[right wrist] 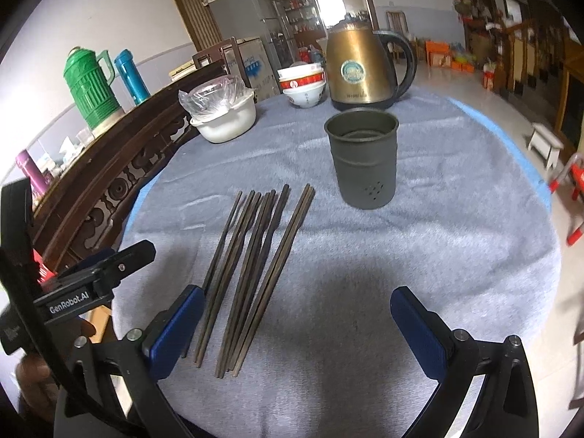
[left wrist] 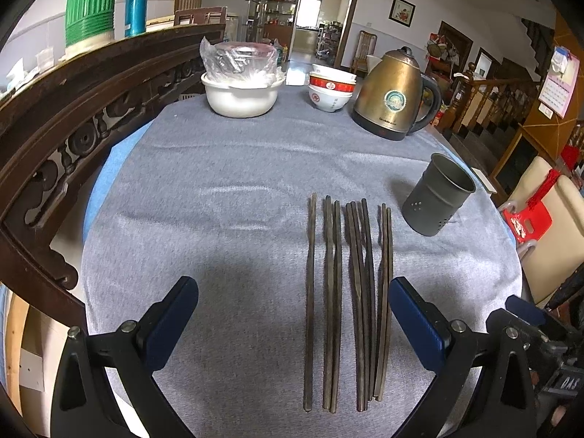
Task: Organize utensils
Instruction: 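Lower the right gripper onto one dark chopstick and close on it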
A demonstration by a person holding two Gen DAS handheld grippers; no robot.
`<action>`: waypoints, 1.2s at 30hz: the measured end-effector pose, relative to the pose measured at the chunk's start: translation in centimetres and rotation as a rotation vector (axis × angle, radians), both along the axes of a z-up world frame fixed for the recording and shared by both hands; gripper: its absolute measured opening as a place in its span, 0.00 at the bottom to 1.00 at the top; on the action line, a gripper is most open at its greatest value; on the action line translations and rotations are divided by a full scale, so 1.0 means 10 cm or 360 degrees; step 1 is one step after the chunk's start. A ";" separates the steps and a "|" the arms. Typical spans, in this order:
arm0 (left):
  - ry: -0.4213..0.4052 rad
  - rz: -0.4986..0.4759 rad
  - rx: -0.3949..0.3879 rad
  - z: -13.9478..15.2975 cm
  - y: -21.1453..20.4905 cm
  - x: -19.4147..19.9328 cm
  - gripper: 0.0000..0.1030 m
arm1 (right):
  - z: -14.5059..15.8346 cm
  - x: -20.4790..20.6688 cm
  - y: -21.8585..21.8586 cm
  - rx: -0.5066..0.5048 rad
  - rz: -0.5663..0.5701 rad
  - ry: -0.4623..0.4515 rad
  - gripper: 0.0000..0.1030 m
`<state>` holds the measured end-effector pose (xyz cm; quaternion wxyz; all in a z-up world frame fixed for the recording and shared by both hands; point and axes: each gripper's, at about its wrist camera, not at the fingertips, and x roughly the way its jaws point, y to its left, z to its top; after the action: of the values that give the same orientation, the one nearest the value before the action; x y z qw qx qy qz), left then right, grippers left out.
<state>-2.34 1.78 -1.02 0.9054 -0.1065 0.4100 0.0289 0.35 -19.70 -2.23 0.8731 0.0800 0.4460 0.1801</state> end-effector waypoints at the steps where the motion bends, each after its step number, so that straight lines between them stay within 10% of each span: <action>1: 0.0010 0.0009 -0.0004 -0.02 0.02 0.00 1.00 | -0.02 0.02 -0.02 0.0022 -0.0005 0.0018 1.00; 6: 0.0079 0.0066 -0.0045 -0.14 0.17 0.04 1.00 | -0.19 0.20 -0.07 0.0185 -0.0020 0.0202 0.98; 21: 0.0185 0.0092 -0.0167 -0.43 0.41 0.09 1.00 | -0.82 0.99 0.29 0.0320 -0.0087 0.0734 0.39; 36: 0.0218 0.0057 -0.0222 -0.54 0.44 0.16 1.00 | -0.86 1.21 0.32 0.0223 -0.0110 0.0789 0.15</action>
<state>-0.74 6.14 -6.39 0.8649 -0.1744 0.4700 0.0237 12.43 -16.49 -10.86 0.7352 0.1971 0.6297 0.1554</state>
